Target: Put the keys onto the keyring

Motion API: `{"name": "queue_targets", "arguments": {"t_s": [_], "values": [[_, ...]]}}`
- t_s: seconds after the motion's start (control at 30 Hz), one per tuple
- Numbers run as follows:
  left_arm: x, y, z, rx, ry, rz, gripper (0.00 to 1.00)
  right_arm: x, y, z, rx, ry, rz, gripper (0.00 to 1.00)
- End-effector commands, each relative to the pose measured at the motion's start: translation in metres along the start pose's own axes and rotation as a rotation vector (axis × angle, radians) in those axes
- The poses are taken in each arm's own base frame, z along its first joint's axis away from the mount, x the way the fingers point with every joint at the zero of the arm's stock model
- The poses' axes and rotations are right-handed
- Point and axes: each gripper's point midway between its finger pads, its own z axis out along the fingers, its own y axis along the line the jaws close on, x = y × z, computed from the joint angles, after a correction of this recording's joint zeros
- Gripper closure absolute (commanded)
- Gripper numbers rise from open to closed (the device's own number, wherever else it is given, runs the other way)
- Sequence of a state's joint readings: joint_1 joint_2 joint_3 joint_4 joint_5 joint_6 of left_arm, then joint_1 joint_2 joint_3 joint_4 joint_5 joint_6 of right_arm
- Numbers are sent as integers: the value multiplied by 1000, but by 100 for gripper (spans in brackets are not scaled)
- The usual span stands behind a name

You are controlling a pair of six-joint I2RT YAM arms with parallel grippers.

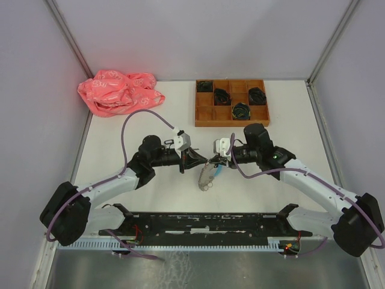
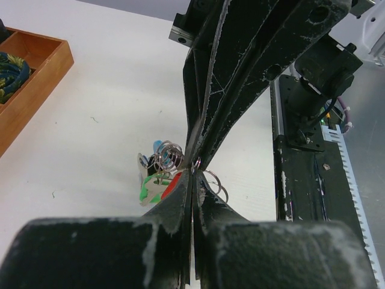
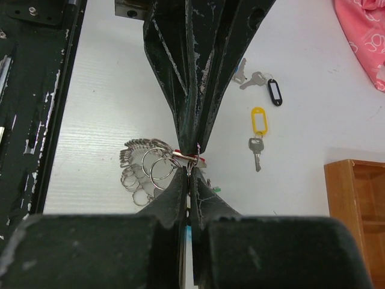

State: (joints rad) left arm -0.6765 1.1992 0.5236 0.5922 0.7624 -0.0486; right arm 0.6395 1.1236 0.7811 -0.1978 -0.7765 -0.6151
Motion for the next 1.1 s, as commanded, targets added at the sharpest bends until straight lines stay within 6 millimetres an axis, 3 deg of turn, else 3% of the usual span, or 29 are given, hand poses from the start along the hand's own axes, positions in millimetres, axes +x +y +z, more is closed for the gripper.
{"name": "queue_targets", "arguments": {"t_s": [0.0, 0.2, 0.4, 0.8, 1.07], "values": [[-17, -2, 3, 6, -14, 1, 97, -20, -14, -5, 44, -18, -60, 99], [2, 14, -6, -105, 34, -65, 97, -33, -17, -11, 92, -70, -62, 99], [21, 15, -10, -129, 67, -139, 97, -53, -25, -15, 155, -197, -62, 99], [36, 11, 4, -78, 109, -187, 97, -76, -33, -13, 199, -368, -42, 99], [17, 6, 5, -55, 30, -141, 97, -57, -29, -6, 177, -314, -3, 99]]}}
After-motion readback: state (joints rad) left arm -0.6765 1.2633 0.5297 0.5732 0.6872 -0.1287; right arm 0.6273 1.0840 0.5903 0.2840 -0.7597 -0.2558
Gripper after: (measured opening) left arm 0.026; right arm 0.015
